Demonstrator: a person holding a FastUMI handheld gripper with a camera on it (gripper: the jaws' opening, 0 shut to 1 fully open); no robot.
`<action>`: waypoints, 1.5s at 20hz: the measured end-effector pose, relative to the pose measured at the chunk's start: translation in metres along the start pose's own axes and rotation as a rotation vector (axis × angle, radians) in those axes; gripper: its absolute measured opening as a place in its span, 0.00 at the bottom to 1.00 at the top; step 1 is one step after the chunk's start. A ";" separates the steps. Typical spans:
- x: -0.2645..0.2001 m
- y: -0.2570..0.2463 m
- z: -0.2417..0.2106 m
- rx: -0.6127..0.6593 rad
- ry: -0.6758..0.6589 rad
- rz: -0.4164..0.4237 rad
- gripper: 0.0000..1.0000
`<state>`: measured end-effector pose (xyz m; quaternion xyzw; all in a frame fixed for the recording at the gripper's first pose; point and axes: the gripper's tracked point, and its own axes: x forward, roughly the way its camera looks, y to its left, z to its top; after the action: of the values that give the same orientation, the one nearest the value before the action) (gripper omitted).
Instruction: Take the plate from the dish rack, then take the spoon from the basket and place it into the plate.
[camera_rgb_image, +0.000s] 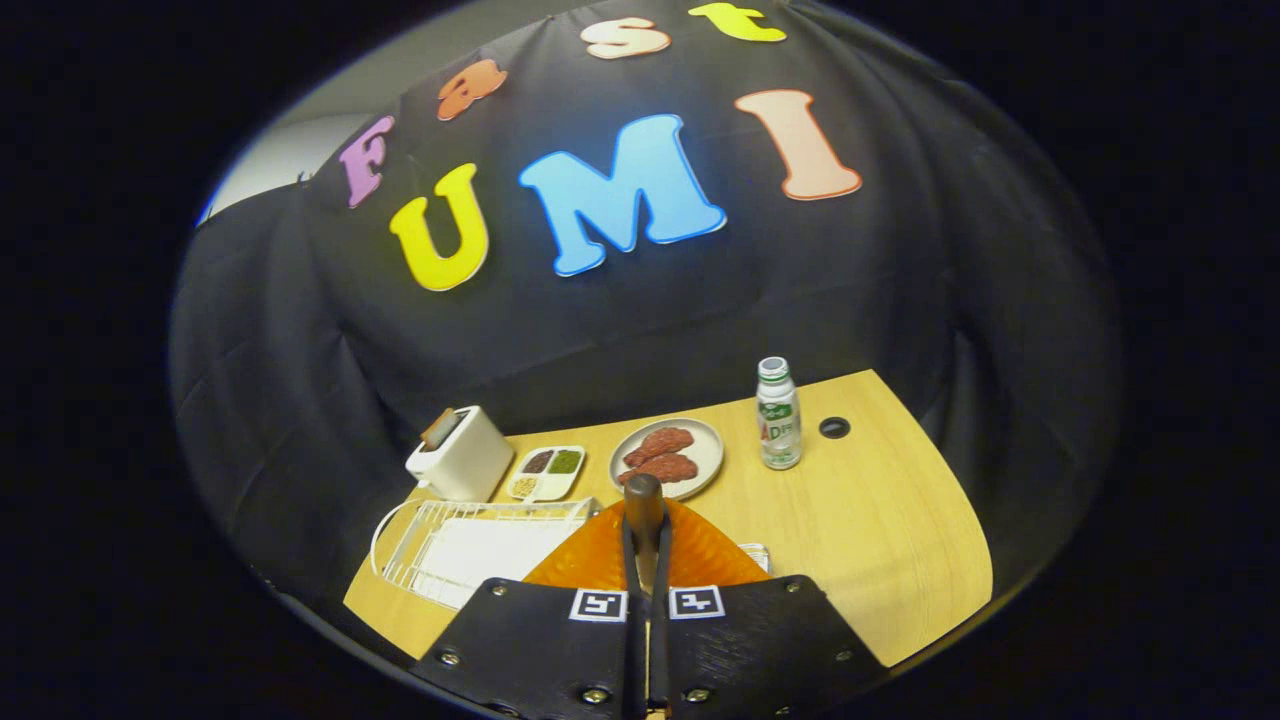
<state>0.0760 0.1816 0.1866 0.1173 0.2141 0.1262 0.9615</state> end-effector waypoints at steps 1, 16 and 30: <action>-0.003 0.016 -0.008 -0.022 0.008 0.031 0.01; -0.017 0.189 -0.202 -0.176 0.188 0.299 0.01; -0.032 0.212 -0.231 -0.229 0.094 0.276 0.17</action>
<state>-0.0945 0.4117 0.0547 0.0295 0.2251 0.2857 0.9311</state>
